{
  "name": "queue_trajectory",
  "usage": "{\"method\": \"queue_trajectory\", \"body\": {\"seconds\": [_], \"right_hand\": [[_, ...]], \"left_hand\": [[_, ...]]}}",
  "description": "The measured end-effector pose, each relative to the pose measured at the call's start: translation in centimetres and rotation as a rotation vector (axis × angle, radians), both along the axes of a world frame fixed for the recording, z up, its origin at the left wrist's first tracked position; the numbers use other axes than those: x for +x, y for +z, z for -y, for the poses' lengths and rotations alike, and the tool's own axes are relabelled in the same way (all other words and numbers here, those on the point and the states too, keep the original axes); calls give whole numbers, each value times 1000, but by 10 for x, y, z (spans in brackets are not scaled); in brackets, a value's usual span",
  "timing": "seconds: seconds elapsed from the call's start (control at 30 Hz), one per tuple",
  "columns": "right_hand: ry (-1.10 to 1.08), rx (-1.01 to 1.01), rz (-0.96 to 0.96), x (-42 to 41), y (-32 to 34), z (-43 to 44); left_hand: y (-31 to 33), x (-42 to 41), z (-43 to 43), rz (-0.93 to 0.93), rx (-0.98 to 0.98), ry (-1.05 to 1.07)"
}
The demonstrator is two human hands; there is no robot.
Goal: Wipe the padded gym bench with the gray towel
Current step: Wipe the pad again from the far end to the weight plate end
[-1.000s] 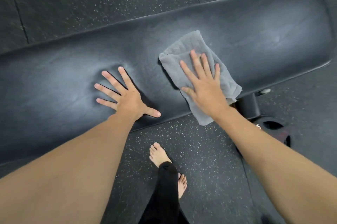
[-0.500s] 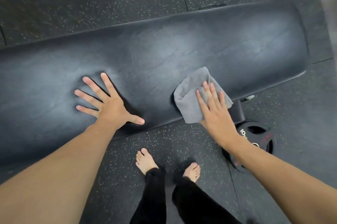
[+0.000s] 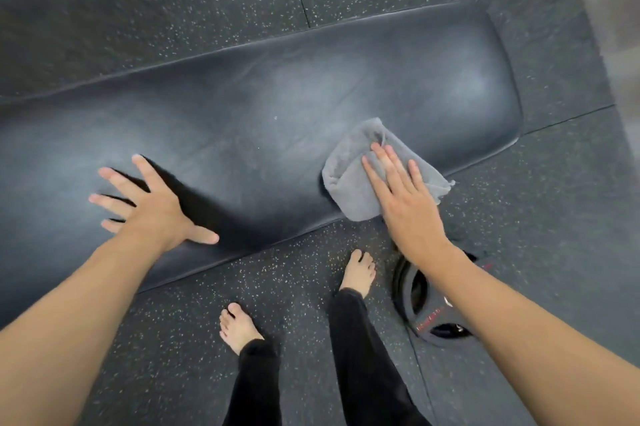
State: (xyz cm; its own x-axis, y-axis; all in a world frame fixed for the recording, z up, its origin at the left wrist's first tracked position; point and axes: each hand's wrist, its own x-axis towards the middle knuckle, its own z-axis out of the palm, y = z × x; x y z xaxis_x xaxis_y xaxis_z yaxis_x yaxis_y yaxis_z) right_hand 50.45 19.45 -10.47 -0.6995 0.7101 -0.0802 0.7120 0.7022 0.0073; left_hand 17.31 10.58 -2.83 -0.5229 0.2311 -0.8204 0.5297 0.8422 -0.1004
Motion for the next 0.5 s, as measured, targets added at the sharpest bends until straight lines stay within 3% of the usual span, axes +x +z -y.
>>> {"method": "queue_trajectory", "body": {"seconds": [0.2,0.4,0.5], "right_hand": [[-259,-155,3,78,4,-72],[-602,-539,-484,79,8,-55],[-886,-597,-888,64,7,-26]], "left_hand": [[-1,96,-132,193,219,-10],[-27,123,-158,47,206,87],[-34,123,-159,36,202,80]]}}
